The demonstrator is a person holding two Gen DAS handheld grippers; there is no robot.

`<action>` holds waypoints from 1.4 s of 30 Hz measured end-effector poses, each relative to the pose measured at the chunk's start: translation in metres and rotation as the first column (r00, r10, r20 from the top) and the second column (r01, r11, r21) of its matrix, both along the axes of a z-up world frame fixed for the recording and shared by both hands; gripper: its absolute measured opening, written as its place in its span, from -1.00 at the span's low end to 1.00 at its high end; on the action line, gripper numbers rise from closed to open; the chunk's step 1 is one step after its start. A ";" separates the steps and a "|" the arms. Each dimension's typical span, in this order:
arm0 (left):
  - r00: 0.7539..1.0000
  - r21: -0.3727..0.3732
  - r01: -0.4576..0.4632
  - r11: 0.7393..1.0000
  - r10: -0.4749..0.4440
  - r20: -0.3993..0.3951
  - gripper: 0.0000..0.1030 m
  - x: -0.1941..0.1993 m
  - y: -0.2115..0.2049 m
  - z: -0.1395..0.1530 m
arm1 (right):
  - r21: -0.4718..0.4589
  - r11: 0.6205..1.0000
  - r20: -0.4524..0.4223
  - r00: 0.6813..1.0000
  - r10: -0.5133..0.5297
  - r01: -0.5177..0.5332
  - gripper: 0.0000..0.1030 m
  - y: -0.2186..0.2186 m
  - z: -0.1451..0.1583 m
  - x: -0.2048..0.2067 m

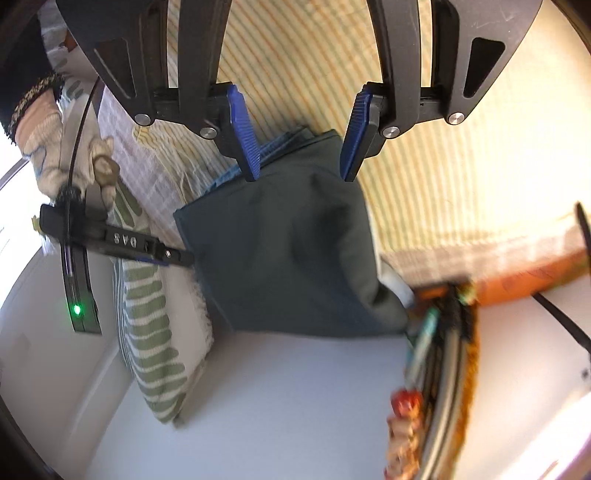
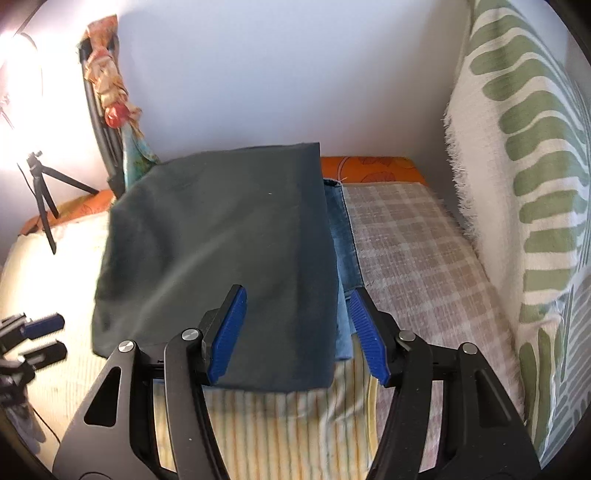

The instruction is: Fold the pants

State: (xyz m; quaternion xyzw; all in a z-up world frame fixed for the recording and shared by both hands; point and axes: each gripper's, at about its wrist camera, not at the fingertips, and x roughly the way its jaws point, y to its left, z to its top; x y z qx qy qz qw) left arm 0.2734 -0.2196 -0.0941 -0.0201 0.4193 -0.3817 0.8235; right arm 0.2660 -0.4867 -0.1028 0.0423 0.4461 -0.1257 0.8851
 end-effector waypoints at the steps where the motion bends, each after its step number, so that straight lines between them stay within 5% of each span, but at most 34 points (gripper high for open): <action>1: 1.000 0.002 -0.006 1.000 0.006 0.013 -0.09 -0.002 0.004 0.006 | -0.004 1.000 0.011 1.000 -0.002 0.003 0.18 0.003 0.003 -0.005; 3: 0.999 -0.006 -0.022 1.000 0.022 0.025 0.09 -0.005 0.013 0.017 | -0.022 1.000 0.033 0.999 -0.002 0.002 0.18 0.013 0.011 -0.017; 13: 0.992 0.051 -0.014 0.999 0.008 0.122 0.13 -0.037 0.041 0.063 | -0.039 0.999 0.121 0.993 -0.003 0.008 0.38 0.051 0.047 -0.074; 18: 0.979 0.054 -0.035 0.998 0.023 0.203 0.43 -0.068 0.052 0.089 | -0.038 0.999 0.155 0.988 -0.005 0.011 0.44 0.074 0.065 -0.100; 21: 0.974 0.040 -0.039 0.998 0.029 0.225 0.54 -0.085 0.057 0.097 | -0.055 0.998 0.179 0.984 -0.002 0.012 0.66 0.092 0.073 -0.118; 27: 0.970 0.046 -0.050 0.998 0.038 0.238 0.54 -0.111 0.065 0.099 | -0.039 0.999 0.201 0.980 -0.003 0.011 0.86 0.118 0.078 -0.146; 42: 0.969 0.032 -0.116 0.993 0.106 0.222 0.56 -0.162 0.102 0.077 | -0.053 0.996 0.239 0.970 -0.052 0.066 1.00 0.159 0.073 -0.208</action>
